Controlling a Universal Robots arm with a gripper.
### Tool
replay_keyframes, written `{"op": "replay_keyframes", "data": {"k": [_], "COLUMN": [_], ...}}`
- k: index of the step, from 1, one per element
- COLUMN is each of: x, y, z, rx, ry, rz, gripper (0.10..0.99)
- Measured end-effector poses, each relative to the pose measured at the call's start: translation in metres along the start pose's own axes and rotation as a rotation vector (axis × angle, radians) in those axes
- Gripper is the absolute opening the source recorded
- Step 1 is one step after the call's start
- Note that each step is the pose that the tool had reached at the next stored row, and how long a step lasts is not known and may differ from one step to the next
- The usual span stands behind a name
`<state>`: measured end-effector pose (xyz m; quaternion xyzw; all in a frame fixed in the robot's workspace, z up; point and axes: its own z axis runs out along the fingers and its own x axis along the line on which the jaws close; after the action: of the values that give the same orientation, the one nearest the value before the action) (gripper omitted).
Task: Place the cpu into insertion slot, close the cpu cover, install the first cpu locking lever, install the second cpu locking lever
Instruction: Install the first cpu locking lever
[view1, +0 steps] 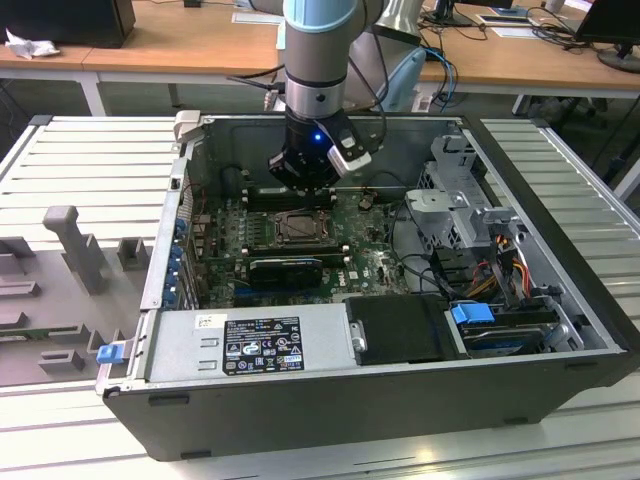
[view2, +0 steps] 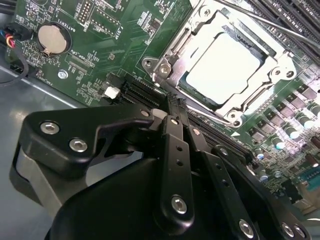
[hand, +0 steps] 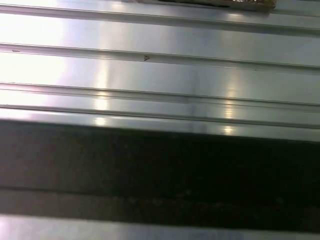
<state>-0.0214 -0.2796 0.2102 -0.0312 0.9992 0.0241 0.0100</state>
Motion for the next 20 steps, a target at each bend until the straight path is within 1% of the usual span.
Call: {"op": "replay_keyframes", "data": {"k": [6, 12, 14, 16, 17, 18, 20], "x": [-0.0001, -0.0002, -0.0003, -0.0006, -0.0008, -0.0012, -0.0013], "y": [0.0006, 0.0007, 0.0007, 0.0004, 0.0004, 0.0009, 0.0011], "z": [0.0037, 0.0064, 0.0071, 0.0094, 0.0095, 0.0075, -0.0002], "rx": [0.001, 0.013, 0.015, 0.015, 0.014, 0.012, 0.012], "ry": [0.0001, 0.001, 0.0009, 0.0016, 0.0014, -0.0004, 0.0007], "rz": [0.0, 0.0, 0.0, 0.0, 0.0, 0.0, 0.0], "gripper": [0.106, 0.106, 0.106, 0.106, 0.106, 0.106, 0.106]}}
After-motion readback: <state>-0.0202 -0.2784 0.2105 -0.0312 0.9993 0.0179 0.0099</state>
